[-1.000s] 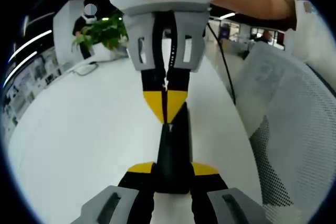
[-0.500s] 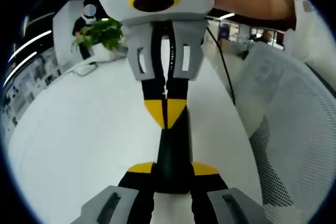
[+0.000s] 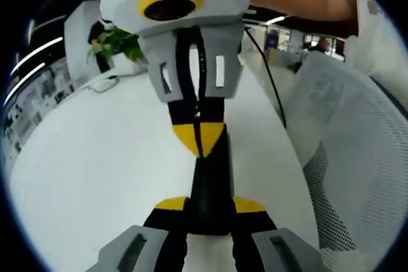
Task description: Press the specified remote control buttons in sequence, fully releasing each button before pressing the next.
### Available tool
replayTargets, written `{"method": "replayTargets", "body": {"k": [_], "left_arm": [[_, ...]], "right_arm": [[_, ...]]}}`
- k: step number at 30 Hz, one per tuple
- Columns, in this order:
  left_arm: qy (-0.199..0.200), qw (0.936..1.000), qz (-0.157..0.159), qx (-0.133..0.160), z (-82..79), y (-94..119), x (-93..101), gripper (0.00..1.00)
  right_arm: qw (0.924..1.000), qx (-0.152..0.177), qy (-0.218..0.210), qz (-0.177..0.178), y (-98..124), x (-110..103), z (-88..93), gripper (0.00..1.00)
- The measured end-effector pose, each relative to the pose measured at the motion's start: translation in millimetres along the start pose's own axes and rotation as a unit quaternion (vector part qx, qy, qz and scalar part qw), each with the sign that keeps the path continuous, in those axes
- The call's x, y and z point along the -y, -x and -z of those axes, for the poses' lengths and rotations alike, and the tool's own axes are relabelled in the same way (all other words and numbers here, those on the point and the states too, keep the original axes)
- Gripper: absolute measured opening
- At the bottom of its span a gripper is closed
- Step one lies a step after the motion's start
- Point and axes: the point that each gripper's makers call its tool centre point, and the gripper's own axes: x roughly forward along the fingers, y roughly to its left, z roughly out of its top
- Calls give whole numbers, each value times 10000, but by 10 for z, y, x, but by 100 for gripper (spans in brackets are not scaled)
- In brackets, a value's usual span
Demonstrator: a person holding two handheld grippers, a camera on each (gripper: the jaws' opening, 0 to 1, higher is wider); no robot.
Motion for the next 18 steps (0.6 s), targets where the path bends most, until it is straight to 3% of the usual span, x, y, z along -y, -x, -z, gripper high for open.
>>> {"method": "replayTargets", "body": {"k": [10,18], "left_arm": [[6,10000,-11,16,2,-4,-8,24],[9,10000,-11,34,-1,-3,-5,24]], "right_arm": [[9996,-159,-117,-203,-10,4,7,0],[9997,-112,-170,-110,1,-32,-1,0]]}}
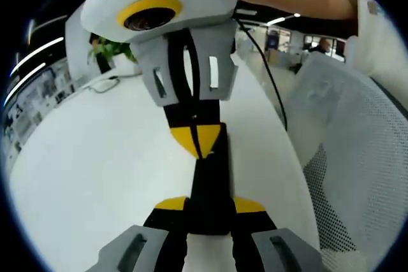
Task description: Press the specified remote control buttons in sequence, fully releasing each button before pressing the next.
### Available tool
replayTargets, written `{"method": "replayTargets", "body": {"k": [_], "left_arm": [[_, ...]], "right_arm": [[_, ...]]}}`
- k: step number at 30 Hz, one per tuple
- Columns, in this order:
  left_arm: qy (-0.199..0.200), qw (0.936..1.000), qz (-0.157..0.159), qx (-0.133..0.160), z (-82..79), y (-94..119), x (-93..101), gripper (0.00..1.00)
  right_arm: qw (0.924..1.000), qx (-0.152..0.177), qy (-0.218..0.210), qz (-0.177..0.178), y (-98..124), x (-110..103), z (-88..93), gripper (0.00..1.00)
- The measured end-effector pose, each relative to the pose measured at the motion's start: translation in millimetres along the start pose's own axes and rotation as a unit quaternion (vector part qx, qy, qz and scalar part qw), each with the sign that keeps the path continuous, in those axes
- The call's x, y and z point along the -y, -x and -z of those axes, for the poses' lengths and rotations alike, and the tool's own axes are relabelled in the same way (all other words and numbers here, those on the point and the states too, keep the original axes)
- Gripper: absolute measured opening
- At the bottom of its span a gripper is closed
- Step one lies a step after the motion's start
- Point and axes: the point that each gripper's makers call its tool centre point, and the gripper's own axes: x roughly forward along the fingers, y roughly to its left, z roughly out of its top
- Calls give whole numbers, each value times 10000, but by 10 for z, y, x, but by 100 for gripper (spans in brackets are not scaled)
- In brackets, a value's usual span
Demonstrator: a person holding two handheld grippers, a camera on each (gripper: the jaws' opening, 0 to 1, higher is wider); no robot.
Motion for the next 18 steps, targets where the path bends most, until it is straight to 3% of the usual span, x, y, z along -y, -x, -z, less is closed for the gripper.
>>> {"method": "replayTargets", "body": {"k": [18], "left_arm": [[3,10000,1,25,0,-2,-5,24]], "right_arm": [[9995,134,7,297,3,27,5,0]]}}
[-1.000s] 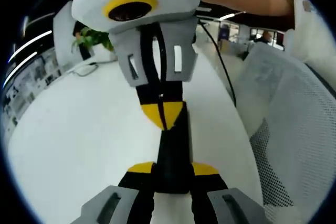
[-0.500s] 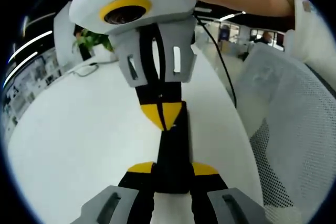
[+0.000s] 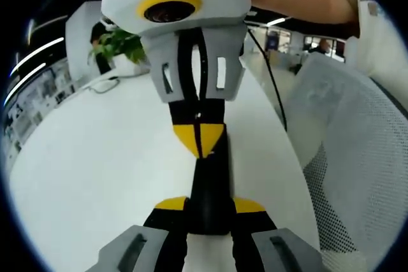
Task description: Press the specified remote control buttons in sequence, fully releasing each button before pressing the next.
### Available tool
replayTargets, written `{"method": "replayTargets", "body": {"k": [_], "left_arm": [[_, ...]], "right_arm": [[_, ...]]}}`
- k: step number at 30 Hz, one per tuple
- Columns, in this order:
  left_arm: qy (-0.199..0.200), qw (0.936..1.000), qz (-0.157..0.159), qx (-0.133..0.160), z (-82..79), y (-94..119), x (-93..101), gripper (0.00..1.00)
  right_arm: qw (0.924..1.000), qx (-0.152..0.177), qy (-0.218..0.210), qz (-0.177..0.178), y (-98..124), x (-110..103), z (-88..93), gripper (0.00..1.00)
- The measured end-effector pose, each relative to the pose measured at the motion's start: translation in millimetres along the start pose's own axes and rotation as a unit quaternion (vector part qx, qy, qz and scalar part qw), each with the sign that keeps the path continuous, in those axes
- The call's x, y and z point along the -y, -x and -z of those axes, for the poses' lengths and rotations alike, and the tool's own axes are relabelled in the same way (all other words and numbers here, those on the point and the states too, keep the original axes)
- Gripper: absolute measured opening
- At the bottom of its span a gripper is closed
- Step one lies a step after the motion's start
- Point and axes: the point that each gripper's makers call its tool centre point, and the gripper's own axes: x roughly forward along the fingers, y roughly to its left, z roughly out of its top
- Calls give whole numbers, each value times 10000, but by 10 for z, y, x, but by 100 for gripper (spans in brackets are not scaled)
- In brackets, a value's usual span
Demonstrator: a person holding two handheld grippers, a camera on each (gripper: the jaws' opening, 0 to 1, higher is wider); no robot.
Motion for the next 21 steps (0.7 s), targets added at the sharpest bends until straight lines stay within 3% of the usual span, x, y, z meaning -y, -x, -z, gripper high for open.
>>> {"method": "replayTargets", "body": {"k": [21], "left_arm": [[15,10000,-19,-21,-6,3,11,24]], "right_arm": [[9996,204,55,190,143,-32,-43,0]]}}
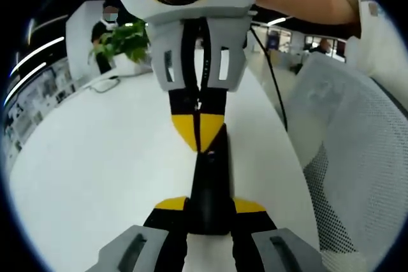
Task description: Press the specified remote control buttons in sequence, fully releasing each button before pressing the next.
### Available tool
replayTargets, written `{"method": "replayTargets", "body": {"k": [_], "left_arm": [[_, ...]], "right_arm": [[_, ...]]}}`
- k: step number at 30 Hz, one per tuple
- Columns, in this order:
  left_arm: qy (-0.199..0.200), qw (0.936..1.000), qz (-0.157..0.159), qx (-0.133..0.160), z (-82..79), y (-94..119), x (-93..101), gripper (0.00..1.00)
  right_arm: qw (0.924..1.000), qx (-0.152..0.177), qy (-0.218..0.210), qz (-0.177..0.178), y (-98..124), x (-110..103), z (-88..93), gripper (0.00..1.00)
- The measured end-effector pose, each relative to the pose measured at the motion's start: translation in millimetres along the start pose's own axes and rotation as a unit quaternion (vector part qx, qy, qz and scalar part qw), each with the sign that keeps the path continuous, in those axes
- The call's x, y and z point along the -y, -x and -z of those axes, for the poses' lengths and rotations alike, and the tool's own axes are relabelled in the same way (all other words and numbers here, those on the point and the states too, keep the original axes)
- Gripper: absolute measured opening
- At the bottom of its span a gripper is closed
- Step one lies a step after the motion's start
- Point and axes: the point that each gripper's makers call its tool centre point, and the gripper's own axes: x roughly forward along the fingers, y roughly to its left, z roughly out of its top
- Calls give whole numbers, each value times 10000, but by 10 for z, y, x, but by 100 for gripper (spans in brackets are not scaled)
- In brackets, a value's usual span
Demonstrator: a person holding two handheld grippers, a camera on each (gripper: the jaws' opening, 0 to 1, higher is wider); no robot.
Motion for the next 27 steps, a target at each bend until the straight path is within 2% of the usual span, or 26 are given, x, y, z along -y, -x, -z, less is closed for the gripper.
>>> {"method": "replayTargets", "body": {"k": [27], "left_arm": [[-8,10000,10,-2,8,-3,-3,24]], "right_arm": [[9999,86,90,78,111,5,-23,0]]}}
